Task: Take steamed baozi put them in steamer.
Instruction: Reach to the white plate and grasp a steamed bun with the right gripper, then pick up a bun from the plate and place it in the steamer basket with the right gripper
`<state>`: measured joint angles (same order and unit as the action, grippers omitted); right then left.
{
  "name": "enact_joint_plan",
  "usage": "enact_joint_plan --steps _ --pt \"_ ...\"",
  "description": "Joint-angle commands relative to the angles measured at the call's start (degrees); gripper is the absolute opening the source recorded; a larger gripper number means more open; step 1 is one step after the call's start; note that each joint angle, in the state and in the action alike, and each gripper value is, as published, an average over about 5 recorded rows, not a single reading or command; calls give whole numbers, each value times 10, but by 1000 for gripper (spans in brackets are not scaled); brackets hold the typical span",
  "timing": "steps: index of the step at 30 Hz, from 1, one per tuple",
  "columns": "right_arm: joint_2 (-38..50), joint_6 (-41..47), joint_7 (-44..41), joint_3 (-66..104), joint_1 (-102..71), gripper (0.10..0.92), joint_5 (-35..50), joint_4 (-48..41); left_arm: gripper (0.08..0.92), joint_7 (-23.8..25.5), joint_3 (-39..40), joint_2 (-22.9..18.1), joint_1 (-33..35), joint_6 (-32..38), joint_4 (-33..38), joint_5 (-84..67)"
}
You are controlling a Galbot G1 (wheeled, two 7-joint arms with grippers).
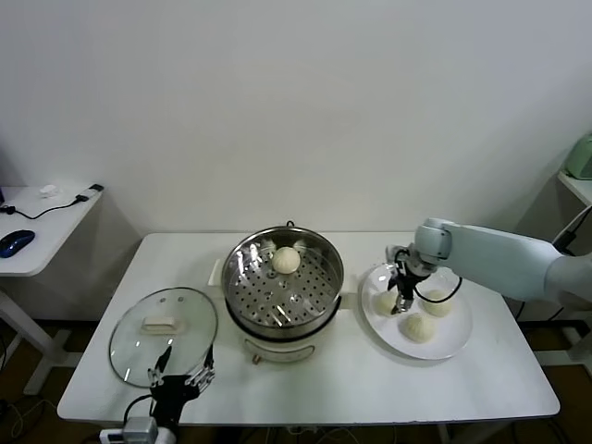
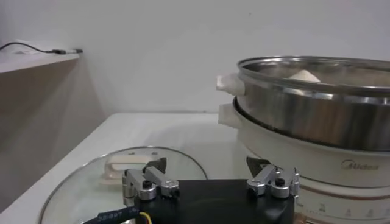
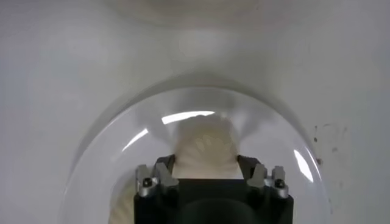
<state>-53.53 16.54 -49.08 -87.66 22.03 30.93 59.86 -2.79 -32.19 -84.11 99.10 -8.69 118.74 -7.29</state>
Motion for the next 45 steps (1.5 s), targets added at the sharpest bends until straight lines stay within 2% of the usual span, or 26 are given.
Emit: enact_joint_plan --steps 1,7,14,19,22,26,33,45 --pt "7 -6 -22 -25 76 656 12 27 823 0 1 -1 2 -2 6 1" --pt "-1 -13 -41 -113 241 629 86 79 823 0 3 -1 5 -6 19 2" --pt "-66 17 -18 -164 429 628 254 185 823 1 5 4 8 -10 37 3" --pt "-153 69 37 -112 450 625 367 239 823 1 9 4 8 -14 46 6" --pt "-206 90 66 -89 424 627 404 243 823 1 11 5 10 -14 49 6" --pt "-259 107 96 -72 358 626 410 217 823 2 13 5 11 -12 49 6" --pt "-316 116 111 -69 255 625 358 139 823 2 12 5 13 -11 48 5" --pt "-347 114 109 -80 160 628 278 32 823 3 11 8 6 -12 39 2"
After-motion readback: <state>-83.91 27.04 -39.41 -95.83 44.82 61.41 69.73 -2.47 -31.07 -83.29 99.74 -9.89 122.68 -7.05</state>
